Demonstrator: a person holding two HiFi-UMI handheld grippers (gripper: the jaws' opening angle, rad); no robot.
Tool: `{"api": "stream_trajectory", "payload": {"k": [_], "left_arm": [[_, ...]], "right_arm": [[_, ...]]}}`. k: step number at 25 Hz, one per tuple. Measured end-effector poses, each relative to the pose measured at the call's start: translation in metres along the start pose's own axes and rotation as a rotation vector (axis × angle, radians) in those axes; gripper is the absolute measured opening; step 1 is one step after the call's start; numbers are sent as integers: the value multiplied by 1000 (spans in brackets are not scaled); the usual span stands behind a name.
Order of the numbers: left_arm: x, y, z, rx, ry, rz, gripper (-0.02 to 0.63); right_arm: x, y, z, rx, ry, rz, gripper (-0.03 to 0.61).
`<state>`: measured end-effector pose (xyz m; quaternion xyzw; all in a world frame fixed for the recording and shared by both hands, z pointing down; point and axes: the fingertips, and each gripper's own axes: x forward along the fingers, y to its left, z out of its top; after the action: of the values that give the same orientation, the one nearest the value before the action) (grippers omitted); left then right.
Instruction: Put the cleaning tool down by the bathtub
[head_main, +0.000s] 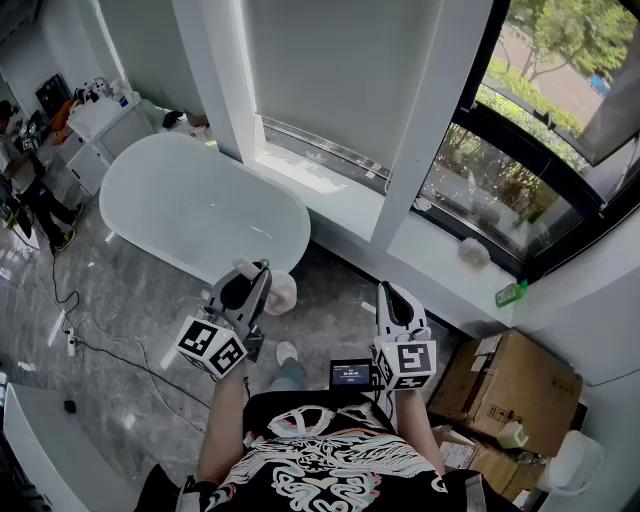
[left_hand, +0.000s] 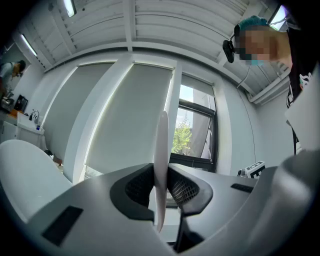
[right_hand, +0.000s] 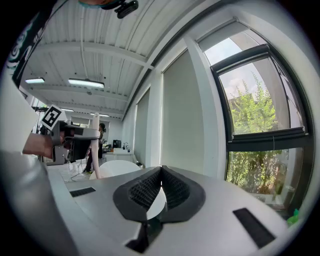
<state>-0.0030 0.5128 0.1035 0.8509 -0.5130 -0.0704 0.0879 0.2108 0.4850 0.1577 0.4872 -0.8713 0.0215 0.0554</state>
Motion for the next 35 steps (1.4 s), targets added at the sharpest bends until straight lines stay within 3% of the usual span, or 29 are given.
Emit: {"api": "stream_trajectory", "payload": {"k": [6,17,26,35], "left_arm": [[8,6,-9,-1,14,13,83],[26,-2,-15,-4,20,6,83],[42,7,-17,-11,21,12,83],[88,33,-18,-34,25,-26,83]], "right_arm": [[17,-11,3,-6,0,-1,28],[24,-15,-5,42,19,95,28],[33,-39,-8,110,-2,81,28],[71,-57,-13,87,33,54,28]]}}
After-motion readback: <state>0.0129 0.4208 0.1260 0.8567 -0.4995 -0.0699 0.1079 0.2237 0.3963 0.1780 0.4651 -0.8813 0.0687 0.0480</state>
